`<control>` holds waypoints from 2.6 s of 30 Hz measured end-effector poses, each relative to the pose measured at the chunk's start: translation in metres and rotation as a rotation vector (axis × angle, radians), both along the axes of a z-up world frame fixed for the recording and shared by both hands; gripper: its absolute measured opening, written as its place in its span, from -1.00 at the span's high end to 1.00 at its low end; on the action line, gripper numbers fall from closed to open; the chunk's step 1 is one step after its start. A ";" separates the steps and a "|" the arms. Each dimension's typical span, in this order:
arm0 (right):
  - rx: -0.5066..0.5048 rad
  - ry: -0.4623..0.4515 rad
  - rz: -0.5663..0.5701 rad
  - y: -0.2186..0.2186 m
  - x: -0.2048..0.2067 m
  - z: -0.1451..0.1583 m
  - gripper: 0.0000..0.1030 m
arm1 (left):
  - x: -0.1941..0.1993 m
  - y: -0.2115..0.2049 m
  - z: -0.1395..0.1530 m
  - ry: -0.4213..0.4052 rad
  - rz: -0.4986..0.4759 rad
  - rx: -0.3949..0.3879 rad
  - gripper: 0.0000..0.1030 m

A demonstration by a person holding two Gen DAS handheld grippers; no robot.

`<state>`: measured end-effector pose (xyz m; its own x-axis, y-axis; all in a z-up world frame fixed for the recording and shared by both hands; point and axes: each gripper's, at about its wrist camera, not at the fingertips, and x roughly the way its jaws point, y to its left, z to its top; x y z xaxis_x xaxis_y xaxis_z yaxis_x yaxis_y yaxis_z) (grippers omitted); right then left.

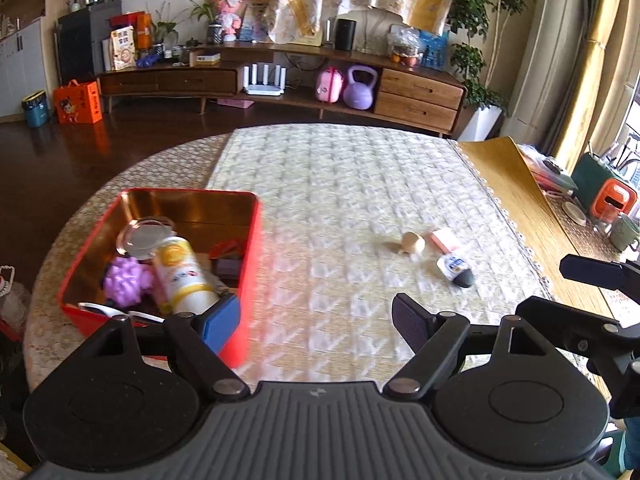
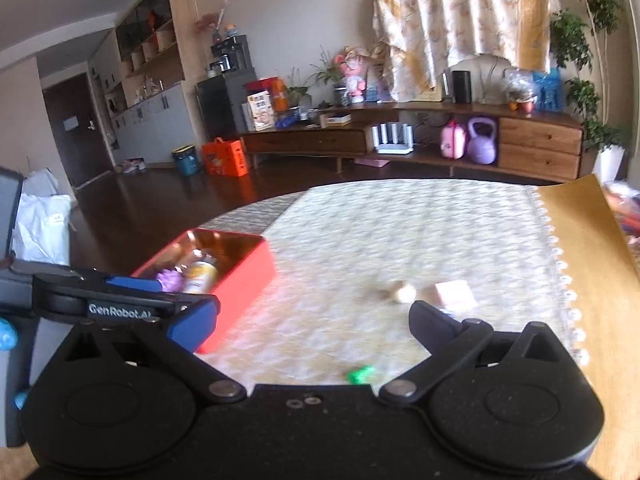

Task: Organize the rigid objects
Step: 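Withdraw both open tools up and away from the red box, then grasp the beige ball with the left gripper while the right grasps the white-black bottle, then carry the beige ball and white-black bottle over the red box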

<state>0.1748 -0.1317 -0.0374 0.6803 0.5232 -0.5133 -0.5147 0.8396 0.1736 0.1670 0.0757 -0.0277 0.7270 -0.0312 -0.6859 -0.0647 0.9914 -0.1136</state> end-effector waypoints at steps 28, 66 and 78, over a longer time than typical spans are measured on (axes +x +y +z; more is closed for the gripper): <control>-0.080 0.159 -0.068 -0.054 0.089 -0.073 -0.85 | 0.123 -0.091 -0.061 -0.001 -0.188 0.028 -0.61; -0.107 0.214 -0.074 -0.022 0.136 -0.109 0.27 | 0.188 -0.112 -0.114 0.023 -0.270 0.050 0.42; -0.067 0.208 -0.106 -0.032 0.116 -0.093 0.27 | 0.174 -0.097 -0.099 0.035 -0.221 0.025 0.43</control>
<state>0.2906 -0.1637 -0.1303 0.6056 0.4146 -0.6793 -0.3823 0.9002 0.2087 0.3406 -0.0211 -0.1263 0.6803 -0.1700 -0.7129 0.1511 0.9844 -0.0906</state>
